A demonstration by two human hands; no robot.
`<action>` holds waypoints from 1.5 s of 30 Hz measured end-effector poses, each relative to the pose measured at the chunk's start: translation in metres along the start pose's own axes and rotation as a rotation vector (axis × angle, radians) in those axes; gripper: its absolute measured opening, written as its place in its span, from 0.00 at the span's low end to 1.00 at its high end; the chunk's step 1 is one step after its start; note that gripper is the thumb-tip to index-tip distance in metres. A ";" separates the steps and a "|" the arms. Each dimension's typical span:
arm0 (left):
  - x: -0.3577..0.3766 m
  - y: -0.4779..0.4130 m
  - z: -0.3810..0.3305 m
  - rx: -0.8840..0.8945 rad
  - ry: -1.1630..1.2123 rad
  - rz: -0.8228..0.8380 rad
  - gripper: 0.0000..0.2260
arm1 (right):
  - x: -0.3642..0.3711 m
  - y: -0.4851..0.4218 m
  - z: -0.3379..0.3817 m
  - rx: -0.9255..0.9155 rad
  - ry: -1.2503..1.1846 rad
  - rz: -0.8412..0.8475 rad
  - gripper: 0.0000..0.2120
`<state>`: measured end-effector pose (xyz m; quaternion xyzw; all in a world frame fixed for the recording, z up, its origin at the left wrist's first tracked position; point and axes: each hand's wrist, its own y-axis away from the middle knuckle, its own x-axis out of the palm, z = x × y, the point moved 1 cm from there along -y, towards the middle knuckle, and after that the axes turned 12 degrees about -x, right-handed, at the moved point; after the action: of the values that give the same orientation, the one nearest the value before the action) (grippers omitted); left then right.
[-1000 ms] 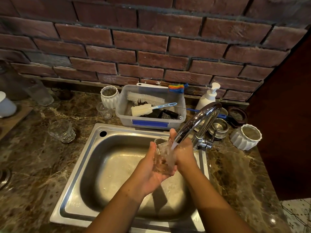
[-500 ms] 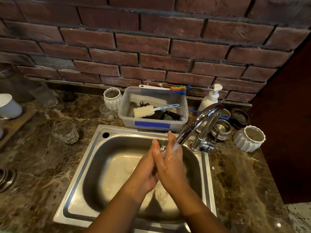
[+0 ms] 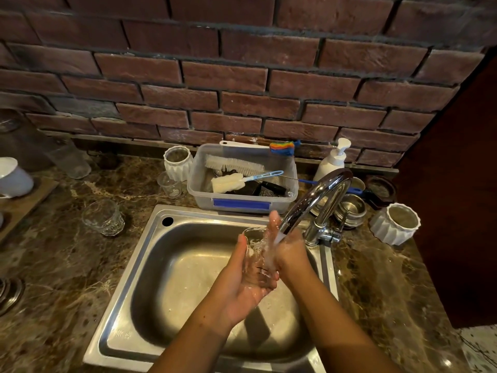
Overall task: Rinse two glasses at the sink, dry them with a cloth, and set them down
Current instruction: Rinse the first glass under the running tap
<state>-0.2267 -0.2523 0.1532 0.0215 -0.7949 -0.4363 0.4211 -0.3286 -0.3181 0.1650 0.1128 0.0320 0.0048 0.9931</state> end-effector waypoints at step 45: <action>0.011 -0.012 -0.002 0.117 -0.320 -0.091 0.31 | 0.003 0.010 0.005 -0.384 0.094 -0.084 0.05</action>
<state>-0.2360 -0.2650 0.1522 0.0120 -0.8741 -0.4056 0.2670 -0.3256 -0.3098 0.1716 -0.0802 0.0815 -0.0255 0.9931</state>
